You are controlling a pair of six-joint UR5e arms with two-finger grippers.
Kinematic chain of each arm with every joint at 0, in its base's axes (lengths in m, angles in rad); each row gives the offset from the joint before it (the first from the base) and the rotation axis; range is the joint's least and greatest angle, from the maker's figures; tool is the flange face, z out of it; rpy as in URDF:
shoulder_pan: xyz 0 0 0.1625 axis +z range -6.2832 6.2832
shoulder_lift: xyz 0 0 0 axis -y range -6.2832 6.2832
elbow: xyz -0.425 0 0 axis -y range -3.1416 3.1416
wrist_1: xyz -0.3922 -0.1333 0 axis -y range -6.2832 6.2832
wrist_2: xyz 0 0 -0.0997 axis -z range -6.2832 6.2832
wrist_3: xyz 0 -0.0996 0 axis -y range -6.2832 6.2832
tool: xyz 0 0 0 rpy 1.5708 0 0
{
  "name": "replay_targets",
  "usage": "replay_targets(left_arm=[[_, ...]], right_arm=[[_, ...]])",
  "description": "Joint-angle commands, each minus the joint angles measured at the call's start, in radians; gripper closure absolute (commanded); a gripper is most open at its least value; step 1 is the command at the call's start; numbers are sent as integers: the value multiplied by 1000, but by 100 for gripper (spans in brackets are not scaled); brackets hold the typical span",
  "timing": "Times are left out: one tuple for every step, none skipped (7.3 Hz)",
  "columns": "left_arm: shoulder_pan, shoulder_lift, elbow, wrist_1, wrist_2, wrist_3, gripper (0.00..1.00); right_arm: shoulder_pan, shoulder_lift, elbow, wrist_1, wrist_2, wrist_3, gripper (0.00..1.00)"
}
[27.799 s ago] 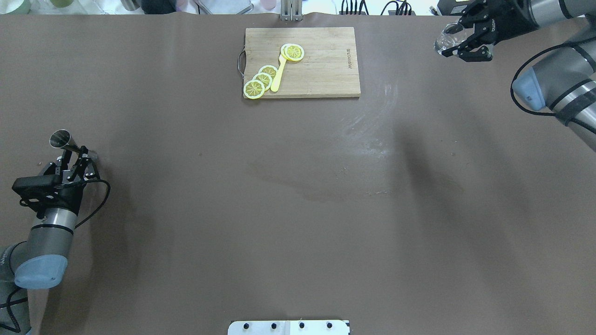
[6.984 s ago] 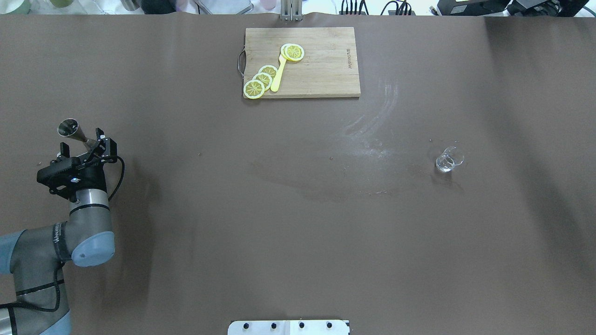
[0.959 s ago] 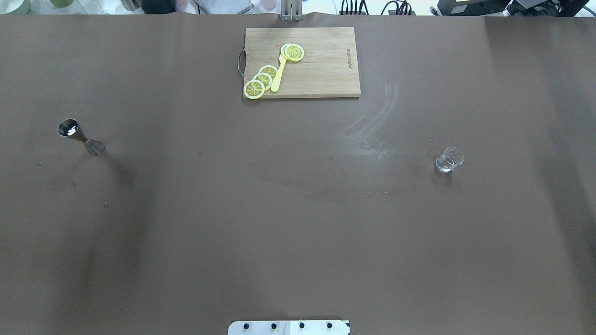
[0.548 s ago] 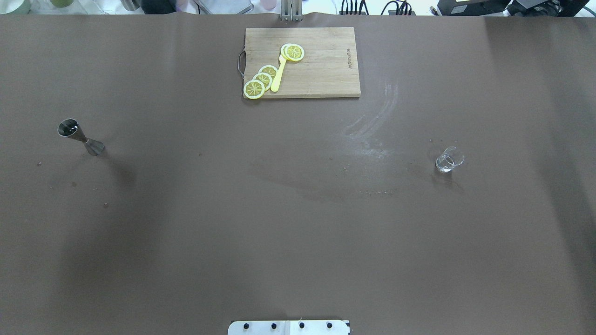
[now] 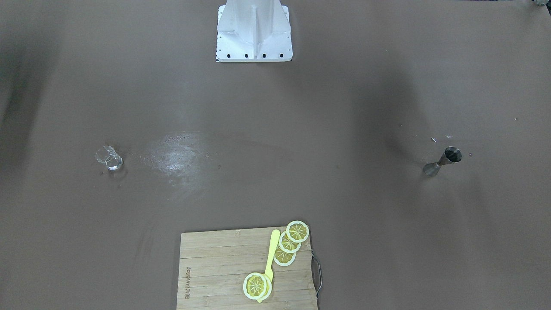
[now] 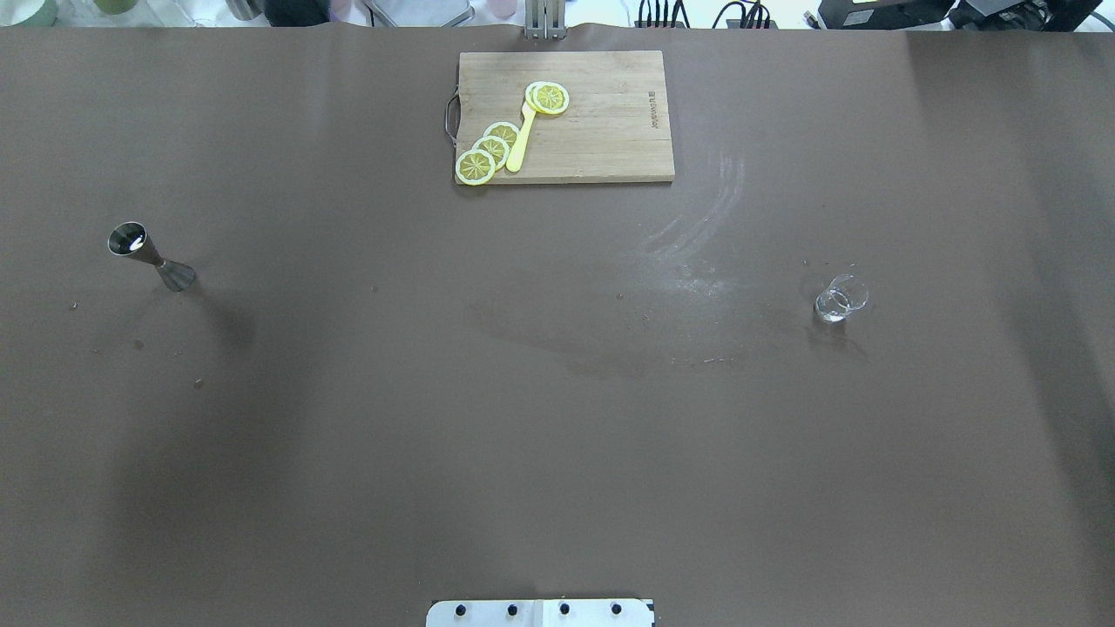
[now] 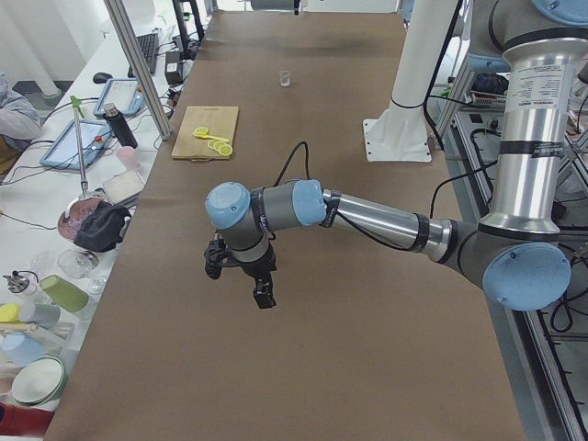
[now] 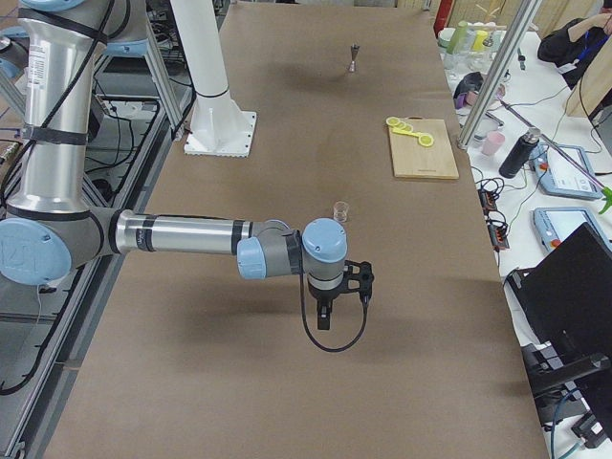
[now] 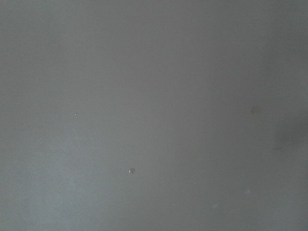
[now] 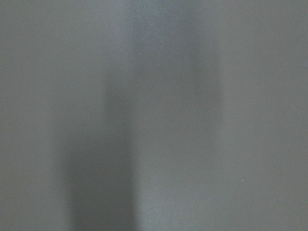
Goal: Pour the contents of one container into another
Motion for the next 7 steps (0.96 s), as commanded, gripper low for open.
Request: replay_targets(left_arm=[[-6,-4,0,-1,0,-3,1],[-6,-6,0,-1,0,-5,1],[-6,-6,0,-22,2,-3,1],[-9,-1,0,-48,2,-6,1],[-8,-4,6,-52,2,-5,1],[-8,-4,5,-53,2,-5,1],[-8,-1,6,-72,2,-5,1]], right_arm=[[0,0,-1,0,0,0,0],[0,0,-1,0,0,0,0],[0,2,-1,0,0,0,0],[0,-5,-1,6,0,0,0],[0,-5,0,6,0,0,0],[0,-5,0,6,0,0,0],[0,-5,0,5,0,0,0]])
